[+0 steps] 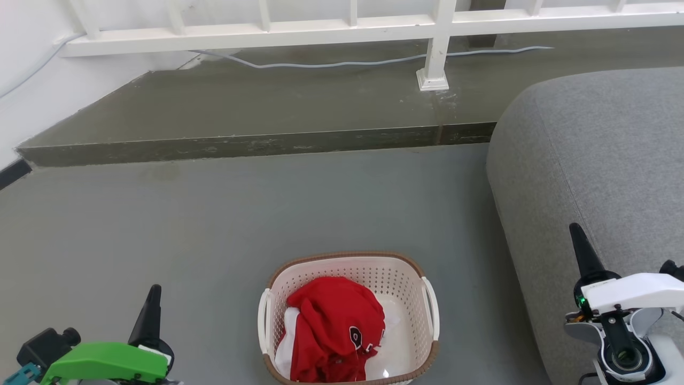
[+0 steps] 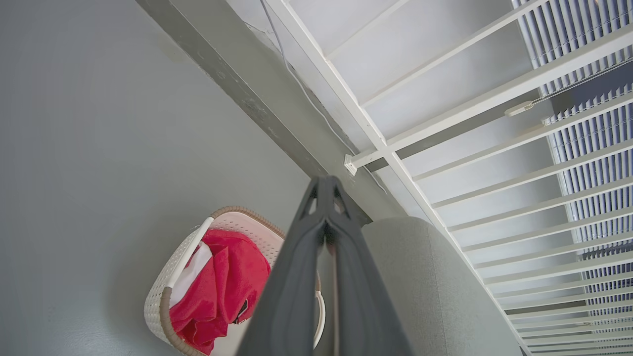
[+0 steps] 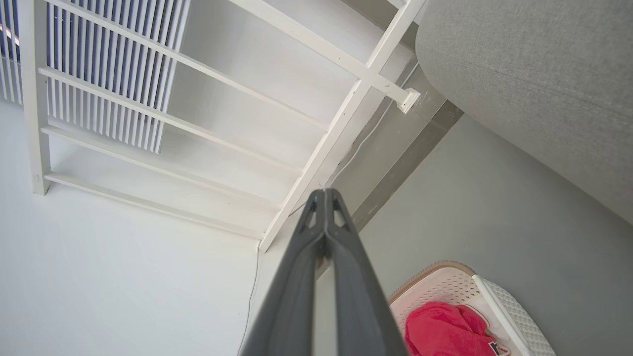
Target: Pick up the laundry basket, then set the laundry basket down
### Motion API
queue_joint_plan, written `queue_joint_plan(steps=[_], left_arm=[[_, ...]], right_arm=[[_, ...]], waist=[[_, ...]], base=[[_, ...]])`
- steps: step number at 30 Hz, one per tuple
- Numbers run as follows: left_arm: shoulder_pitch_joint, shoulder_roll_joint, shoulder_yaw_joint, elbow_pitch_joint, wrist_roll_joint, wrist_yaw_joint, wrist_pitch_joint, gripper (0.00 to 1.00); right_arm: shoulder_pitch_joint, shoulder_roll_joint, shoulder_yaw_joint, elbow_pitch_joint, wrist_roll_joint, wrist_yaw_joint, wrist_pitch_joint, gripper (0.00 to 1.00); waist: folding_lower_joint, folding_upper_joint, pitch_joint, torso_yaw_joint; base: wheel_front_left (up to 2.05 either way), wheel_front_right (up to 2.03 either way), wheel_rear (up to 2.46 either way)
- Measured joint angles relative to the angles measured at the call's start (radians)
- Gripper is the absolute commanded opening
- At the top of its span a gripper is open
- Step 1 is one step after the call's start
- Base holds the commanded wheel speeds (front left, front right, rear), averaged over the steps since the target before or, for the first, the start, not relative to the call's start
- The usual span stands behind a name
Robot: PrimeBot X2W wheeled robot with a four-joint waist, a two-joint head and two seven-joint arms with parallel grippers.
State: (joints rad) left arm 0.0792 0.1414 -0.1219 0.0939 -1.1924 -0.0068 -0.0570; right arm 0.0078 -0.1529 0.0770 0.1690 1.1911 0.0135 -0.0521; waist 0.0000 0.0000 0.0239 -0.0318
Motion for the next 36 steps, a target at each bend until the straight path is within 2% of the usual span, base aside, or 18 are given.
queue_joint_plan(steps=[36], left_arm=[[-0.102,-0.030,0.089,0.135,-0.472,-0.095,0.075,0.00]], right_arm=[[-0.042,0.058,-0.119,0.081,0.453,0.092,0.090,0.00]], waist=[[0.0000,0.0000,-0.019,0.030]], base=[[0.00,0.00,0.00]])
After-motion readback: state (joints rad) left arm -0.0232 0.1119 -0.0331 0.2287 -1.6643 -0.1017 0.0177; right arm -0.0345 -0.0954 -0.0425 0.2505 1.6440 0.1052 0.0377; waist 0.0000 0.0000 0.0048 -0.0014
